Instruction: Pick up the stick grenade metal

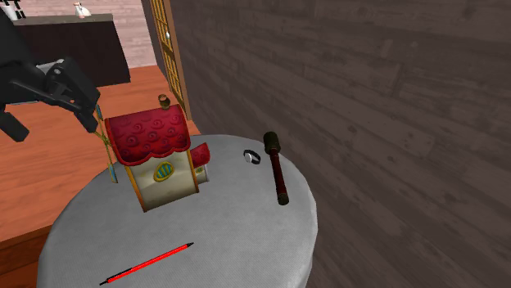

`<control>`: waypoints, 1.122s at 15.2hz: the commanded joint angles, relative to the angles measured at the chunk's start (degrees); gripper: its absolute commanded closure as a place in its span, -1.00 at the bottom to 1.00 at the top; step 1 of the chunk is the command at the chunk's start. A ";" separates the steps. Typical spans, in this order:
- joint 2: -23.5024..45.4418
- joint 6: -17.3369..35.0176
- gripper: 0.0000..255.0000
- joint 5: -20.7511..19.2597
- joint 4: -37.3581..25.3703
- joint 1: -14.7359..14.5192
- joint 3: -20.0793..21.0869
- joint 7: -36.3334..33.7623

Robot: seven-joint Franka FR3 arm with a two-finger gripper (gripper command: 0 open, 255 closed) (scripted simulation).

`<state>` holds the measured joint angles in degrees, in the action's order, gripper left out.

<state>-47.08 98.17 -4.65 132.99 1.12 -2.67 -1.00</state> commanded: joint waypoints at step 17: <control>23.41 14.82 -1.00 -1.39 -5.69 2.74 -18.30 15.99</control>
<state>-25.82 112.08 -6.38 128.35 3.80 -19.54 13.48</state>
